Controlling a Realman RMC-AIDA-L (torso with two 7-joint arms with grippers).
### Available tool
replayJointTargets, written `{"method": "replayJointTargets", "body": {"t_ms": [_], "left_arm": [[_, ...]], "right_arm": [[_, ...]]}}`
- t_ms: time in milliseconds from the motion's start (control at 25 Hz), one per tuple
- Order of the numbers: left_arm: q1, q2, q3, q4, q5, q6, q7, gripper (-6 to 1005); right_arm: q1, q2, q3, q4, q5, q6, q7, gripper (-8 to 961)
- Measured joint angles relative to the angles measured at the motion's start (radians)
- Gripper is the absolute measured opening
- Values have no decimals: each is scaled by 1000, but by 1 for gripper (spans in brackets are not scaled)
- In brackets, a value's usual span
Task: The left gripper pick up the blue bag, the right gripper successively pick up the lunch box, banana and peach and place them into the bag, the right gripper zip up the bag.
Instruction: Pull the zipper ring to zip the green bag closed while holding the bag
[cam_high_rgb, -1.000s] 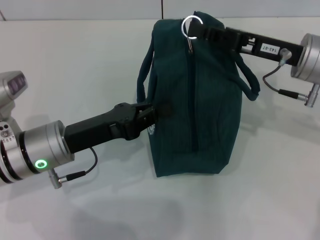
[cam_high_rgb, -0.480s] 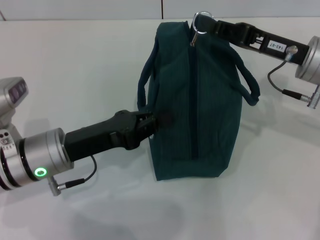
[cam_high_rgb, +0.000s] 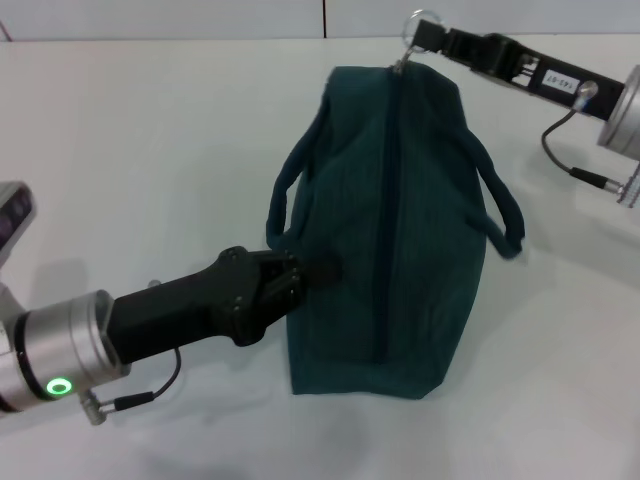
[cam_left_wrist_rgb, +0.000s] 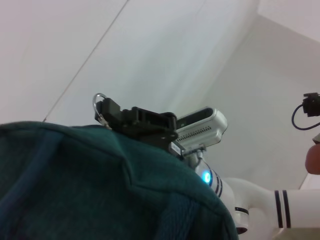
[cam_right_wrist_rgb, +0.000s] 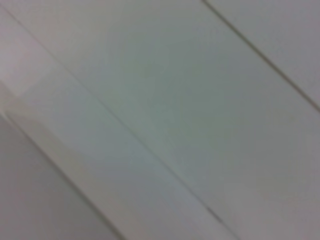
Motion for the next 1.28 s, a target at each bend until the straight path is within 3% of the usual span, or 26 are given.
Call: {"method": "replayJointTargets", "body": {"t_ms": [480,760,1000,1120,1280], "left_arm": [[93,4,-12,0,-123,-46,-31,137],[101,4,-13,1,-154,-40,-60,176],[113,2,-52,-3,-297,-9,-131,209],[87,13,-52,11,-333,-9,-196,292],[-11,50,-46,27,-321,-137,-417,445]], "right_arm": [[-42,1,44,-4,0,-13,-26,7],[-67,4,47,-7,0,-43,-26,6],[-75,3,48,-9,0,-68,-25,7],[-85,2,50,-11,0,-80,-25,7],[-90,2,52,-11,0,-90,-34,7]]}}
